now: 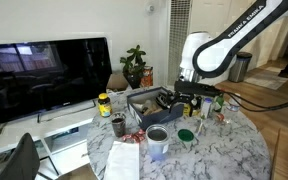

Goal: Put the silver and the plastic cups upside down on the table

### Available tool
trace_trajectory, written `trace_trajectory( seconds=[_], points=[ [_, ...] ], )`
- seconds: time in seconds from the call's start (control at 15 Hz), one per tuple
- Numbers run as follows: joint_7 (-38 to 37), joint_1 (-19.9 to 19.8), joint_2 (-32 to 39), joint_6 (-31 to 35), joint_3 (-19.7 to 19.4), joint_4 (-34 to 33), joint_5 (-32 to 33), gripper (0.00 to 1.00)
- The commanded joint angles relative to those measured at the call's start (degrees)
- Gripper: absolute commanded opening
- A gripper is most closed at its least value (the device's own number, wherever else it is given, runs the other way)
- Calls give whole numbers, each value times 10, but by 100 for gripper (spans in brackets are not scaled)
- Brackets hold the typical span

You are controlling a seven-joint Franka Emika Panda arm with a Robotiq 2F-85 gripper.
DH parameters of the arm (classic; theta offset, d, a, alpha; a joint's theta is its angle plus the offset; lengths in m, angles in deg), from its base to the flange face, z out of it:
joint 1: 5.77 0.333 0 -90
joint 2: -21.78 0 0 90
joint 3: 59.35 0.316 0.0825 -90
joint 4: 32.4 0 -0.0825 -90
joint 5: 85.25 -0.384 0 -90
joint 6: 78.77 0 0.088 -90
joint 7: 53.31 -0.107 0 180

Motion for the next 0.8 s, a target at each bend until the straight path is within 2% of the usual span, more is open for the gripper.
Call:
trace_trajectory(
  seconds=[0.0, 0.2, 0.47, 0.53, 0.6, 0.67, 0.73],
  points=[
    [-32, 25, 59, -41, 11, -56, 57, 100],
    [-49, 45, 105, -52, 7, -92, 90, 100],
    [-48, 63, 154, -56, 4, -133, 92, 98],
    [-48, 67, 164, -56, 2, -140, 92, 89],
    [-53, 73, 172, -59, -1, -147, 94, 73],
    [-63, 80, 179, -60, -8, -153, 100, 70],
    [-83, 91, 183, -60, -18, -158, 113, 63]
  ],
)
